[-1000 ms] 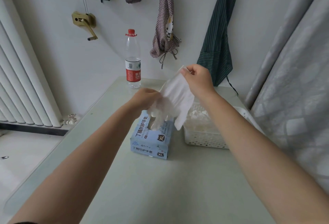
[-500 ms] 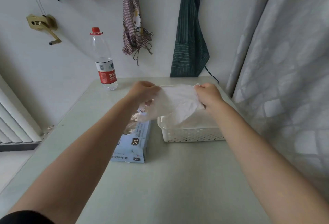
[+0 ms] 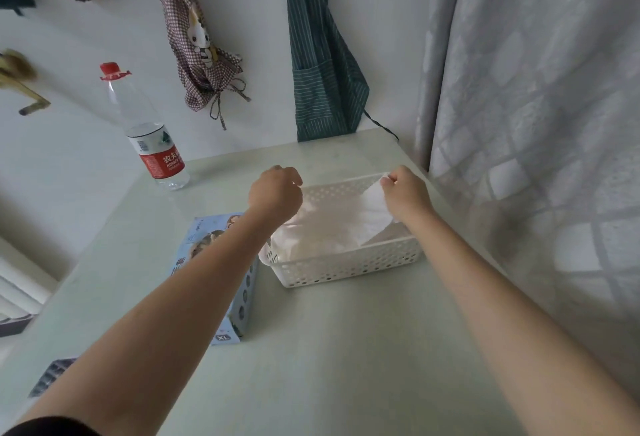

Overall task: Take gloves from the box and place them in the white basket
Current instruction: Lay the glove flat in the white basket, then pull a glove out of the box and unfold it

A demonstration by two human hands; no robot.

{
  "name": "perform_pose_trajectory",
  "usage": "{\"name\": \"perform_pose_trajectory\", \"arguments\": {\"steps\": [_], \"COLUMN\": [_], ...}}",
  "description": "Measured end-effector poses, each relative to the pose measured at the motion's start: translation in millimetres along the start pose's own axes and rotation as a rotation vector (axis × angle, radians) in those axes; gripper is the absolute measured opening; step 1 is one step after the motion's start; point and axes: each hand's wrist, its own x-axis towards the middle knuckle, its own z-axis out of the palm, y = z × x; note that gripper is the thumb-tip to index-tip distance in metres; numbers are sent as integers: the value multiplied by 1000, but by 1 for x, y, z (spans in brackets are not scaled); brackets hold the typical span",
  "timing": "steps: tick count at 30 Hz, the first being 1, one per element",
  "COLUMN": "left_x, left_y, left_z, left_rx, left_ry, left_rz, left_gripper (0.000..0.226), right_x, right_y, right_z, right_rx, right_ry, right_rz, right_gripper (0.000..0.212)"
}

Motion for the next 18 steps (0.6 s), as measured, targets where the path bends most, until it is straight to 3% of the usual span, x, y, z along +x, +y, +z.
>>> {"name": "perform_pose_trajectory", "arguments": {"steps": [2, 4, 7, 10, 14, 16, 18], "left_x": [-7, -16, -29, -32, -27, -24, -22], "left_y": [9, 19, 27, 24, 19, 12, 0], "left_z": [8, 17, 32, 40, 33, 22, 6], "left_rx": [-82, -118, 90, 227, 105, -56, -158], "left_ry": [-20, -187, -452, -522, -540, -424, -226], "left_rz": [188, 306, 301, 297, 278, 265, 261], "left_gripper": [23, 36, 73, 87, 94, 83, 57], "right_x": [-3, -6, -5, -4, -7, -11, -14], "right_y": [0, -2, 0, 3, -1, -9, -21], "right_z": [2, 4, 5, 7, 6, 7, 9], "right_rx": [-62, -147, -262, -390, -580, -686, -726], "right_ry": [8, 36, 94, 117, 130, 158, 196], "right_rz": [-49, -109, -192, -236, -243, -267, -303], "right_gripper": [22, 22, 21, 17, 17, 21, 23]}}
